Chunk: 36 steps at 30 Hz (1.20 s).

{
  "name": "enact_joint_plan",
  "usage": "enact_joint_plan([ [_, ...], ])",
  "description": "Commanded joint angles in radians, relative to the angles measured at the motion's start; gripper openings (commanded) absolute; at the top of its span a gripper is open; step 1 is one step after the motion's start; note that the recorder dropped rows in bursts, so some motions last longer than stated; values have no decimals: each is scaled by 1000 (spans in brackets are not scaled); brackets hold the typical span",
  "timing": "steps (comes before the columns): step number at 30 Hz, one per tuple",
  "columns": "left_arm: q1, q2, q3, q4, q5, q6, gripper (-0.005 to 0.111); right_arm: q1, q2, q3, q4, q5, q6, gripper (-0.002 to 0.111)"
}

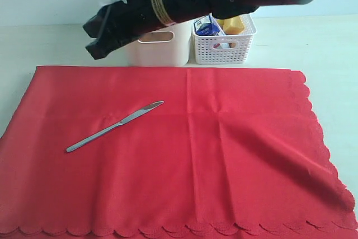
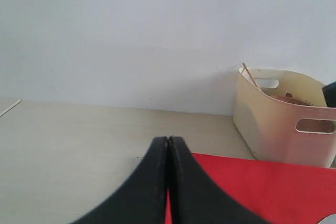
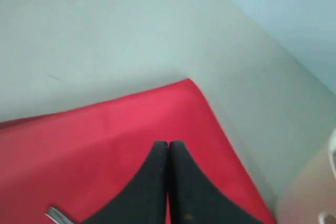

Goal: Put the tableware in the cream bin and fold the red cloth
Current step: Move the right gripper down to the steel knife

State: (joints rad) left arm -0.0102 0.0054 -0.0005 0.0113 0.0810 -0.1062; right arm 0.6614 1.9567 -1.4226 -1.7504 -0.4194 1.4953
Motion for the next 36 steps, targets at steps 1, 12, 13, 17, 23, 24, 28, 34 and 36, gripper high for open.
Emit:
enact_joint_plan([
  [1, -2, -5, 1, -3, -1, -1, 3, 8, -3, 72, 6, 173, -35, 0],
  [12, -2, -5, 1, -3, -1, -1, 3, 5, -3, 128, 6, 456, -37, 0],
  [13, -2, -5, 1, -3, -1, -1, 3, 5, -3, 135, 6, 500, -37, 0],
  [17, -2, -5, 1, -3, -1, -1, 3, -4, -3, 166, 117, 582, -188, 0],
  [23, -2, -5, 1, -3, -1, -1, 3, -6, -3, 131, 955, 878, -1119, 0],
  [24, -2, -5, 1, -3, -1, -1, 3, -6, -3, 119, 1165, 896, -1336, 0],
  [28, -2, -5, 1, -3, -1, -1, 3, 2, -3, 83, 1799, 911, -2075, 0],
  [34, -2, -5, 1, -3, -1, -1, 3, 25, 66, -48, 2242, 1119, -2522, 0],
  [36, -2, -5, 1, -3, -1, -1, 3, 46, 122, -109, 2222, 1189, -2519, 0],
])
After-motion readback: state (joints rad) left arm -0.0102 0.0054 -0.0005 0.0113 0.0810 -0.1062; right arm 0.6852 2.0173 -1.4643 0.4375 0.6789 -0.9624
